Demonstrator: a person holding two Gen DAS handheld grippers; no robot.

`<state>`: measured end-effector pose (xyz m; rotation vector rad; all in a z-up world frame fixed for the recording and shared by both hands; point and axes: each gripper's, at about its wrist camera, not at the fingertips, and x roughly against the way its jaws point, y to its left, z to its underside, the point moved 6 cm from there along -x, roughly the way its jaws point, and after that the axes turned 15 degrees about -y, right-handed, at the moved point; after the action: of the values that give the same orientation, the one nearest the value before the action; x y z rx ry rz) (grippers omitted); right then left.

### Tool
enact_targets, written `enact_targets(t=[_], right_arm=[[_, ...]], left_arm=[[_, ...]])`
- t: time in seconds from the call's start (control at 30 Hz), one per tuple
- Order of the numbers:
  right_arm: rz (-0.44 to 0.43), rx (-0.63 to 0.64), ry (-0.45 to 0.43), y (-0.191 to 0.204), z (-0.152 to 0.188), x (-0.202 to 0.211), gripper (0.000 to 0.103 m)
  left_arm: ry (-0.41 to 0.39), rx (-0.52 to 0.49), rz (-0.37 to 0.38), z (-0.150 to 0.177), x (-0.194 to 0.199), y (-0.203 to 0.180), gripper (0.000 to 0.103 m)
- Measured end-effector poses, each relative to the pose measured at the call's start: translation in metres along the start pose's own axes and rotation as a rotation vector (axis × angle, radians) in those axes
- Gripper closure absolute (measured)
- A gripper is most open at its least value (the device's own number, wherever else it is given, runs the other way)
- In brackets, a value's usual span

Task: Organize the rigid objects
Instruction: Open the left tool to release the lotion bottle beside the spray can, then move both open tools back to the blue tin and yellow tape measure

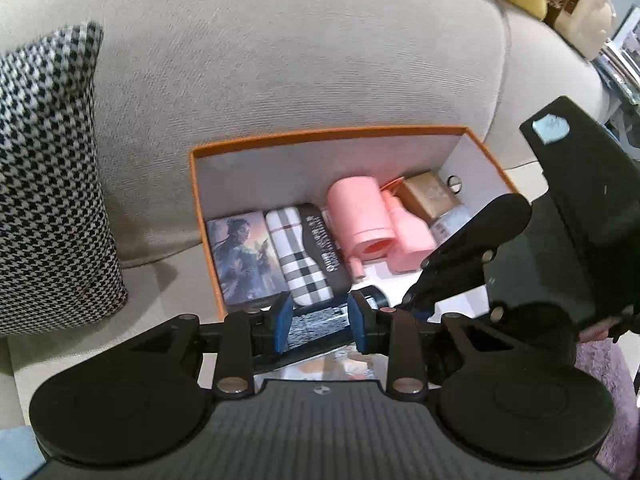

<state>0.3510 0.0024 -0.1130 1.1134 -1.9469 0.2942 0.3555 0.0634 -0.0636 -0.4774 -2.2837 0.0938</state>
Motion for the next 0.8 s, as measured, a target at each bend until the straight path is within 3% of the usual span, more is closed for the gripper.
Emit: enact_targets(t=[0.33, 0.4, 0.5, 0.6, 0.7, 0.8], right_arm=[[0.137, -0.071, -0.265, 0.011, 0.010, 0.086, 0.091], [0.187, -0.075, -0.328, 0.017, 0.020, 0.105, 0.091], [0.242, -0.100, -0.414, 0.026, 0.041, 0.131, 0.070], [0.315, -0.142, -0.483, 0.035, 0.068, 0.150, 0.066], [0.372, -0.230, -0.518, 0.041, 0.101, 0.159, 0.053], [0.456, -0.310, -0.511, 0.045, 0.137, 0.151, 0.045]], left_arm=[[-0.270, -0.030, -0.024, -0.001, 0.067, -0.058, 0.066], [-0.335, -0.060, -0.027, 0.005, 0.080, -0.071, 0.061], [-0.392, -0.040, -0.035, 0.017, 0.087, -0.082, 0.056], [-0.430, -0.003, -0.040, 0.030, 0.092, -0.090, 0.049], [-0.436, 0.016, -0.066, 0.048, 0.094, -0.099, 0.046], [-0.398, 0.090, -0.077, 0.072, 0.084, -0.102, 0.039]])
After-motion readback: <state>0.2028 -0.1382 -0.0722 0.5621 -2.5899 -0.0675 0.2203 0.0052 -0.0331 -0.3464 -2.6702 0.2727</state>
